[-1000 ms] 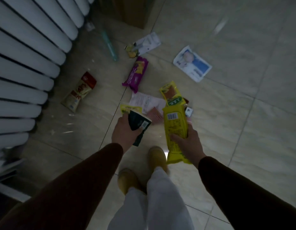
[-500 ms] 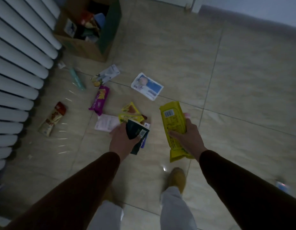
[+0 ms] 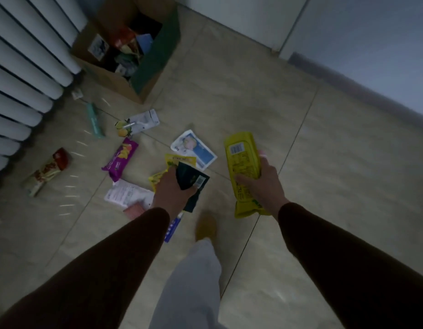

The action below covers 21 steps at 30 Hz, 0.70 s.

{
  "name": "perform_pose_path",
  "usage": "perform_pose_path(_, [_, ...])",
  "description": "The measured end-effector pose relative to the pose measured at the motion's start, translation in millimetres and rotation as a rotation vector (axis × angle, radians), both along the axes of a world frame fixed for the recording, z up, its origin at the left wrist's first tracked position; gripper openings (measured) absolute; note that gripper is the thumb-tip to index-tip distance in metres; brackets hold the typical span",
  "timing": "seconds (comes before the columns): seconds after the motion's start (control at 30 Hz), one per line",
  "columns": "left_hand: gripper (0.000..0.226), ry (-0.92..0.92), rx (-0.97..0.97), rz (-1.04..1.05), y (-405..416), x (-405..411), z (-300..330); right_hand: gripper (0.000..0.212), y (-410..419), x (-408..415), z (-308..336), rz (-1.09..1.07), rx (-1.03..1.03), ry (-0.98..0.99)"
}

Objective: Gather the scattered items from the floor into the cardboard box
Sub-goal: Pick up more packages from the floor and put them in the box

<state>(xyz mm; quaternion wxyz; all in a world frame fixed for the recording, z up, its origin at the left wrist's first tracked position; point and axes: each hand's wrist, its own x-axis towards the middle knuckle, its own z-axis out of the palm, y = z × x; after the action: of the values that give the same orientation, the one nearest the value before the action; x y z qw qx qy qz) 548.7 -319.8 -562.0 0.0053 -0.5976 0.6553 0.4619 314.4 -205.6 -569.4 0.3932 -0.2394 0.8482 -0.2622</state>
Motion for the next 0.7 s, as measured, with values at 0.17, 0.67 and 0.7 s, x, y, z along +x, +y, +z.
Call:
perform_pose_path(0.17, [0.071, -0.027, -0.040, 0.037, -53.2, -53.2, 1.3, 0.104, -71.7, -57.9, -2.9, 0.083, 0.014, -0.002])
perform_pose_path(0.67, [0.064, -0.029, 0.012, 0.344, -171.6, -218.2, -11.3, 0.105, -248.0, -246.0, -4.4, 0.402, 0.028, 0.029])
perform_pose_path(0.7, [0.063, -0.028, 0.010, 0.375, -178.5, -226.3, -12.4, 0.105, -261.3, -251.9, -2.1, 0.426, 0.028, 0.025])
